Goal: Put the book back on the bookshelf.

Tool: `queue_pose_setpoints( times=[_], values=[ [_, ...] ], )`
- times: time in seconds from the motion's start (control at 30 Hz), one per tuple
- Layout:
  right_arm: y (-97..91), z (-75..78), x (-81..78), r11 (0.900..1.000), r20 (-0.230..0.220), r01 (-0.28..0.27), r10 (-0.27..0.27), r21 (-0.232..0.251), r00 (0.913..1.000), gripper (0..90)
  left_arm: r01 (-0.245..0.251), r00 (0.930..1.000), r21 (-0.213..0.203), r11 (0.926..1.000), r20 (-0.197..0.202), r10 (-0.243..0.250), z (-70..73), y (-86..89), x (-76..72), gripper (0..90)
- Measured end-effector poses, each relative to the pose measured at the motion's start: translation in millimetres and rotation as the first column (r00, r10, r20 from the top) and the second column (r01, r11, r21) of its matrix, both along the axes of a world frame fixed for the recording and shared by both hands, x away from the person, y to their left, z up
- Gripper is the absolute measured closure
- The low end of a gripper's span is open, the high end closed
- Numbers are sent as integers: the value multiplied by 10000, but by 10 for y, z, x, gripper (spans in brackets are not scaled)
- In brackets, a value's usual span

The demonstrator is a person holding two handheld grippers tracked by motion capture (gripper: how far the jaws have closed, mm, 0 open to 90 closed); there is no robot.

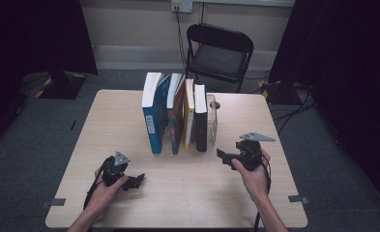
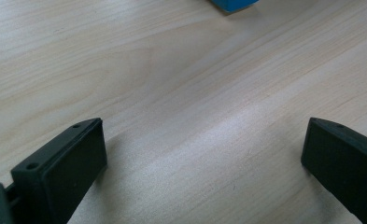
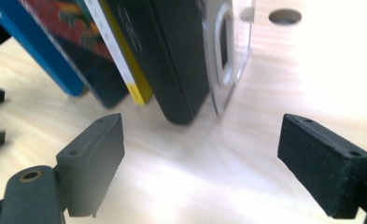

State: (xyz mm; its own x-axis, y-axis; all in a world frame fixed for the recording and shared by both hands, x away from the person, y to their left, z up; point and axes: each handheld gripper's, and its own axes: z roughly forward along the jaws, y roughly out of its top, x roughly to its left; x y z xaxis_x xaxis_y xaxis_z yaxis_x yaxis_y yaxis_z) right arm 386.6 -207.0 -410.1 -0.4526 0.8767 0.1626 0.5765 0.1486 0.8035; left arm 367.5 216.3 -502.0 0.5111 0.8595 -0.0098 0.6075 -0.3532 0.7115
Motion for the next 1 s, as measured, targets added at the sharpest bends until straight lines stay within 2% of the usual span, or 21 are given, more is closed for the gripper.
queue_pose_setpoints(
  times=[0.17, 0.27, 0.33, 0.43, 0.57, 0.63, 0.7, 0.77, 0.83, 1.0],
  values=[
    [-183, -178, -168, 9997, -322, 194, -199, -150, 9993, 144, 5, 10000, -1, 10000, -2, -5, 0, 0, 0, 0],
    [-292, -322, -231, 9986, -693, 378, -403, -364, 9968, 145, 1, 10000, 3, 10000, 1, -1, 0, 0, 0, 0],
    [-332, -443, -252, 9964, -964, 499, -564, -689, 9937, 162, 3, 10000, 0, 10000, -2, -3, 0, 0, 0, 0],
    [-352, -619, -247, 9876, -1359, 367, -577, -1525, 9890, 160, 1, 10000, 4, 10000, 1, -1, 0, 0, 0, 0],
    [-405, -770, -246, 9812, -1647, 537, -848, -1852, 9827, 140, -10, 10000, -12, 10000, -5, 10, -1, -1, 0, 0],
    [-412, -802, -278, 9793, -1326, 698, -960, -1902, 9865, 142, 1, 10000, 0, 10000, 0, -1, 0, 0, 0, 0],
    [-401, -811, -283, 9759, -1226, 742, -1008, -2052, 9873, 140, 3, 10000, 2, 10000, -1, -3, 0, 0, 0, 0],
    [-368, -848, -302, 9689, -850, 714, -939, -2369, 9919, 126, -33, 10000, -63, 10000, -7, 33, -2, -3, -2, 0],
    [-370, -892, -327, 9725, -416, 877, -989, -2156, 9942, 119, -41, 10000, -57, 10000, -5, 41, -2, -2, -3, 0],
    [-374, -897, -330, 9732, -361, 861, -959, -2131, 9947, 119, -44, 10000, -53, 10000, -3, 44, -2, -2, -3, 0]
  ],
)
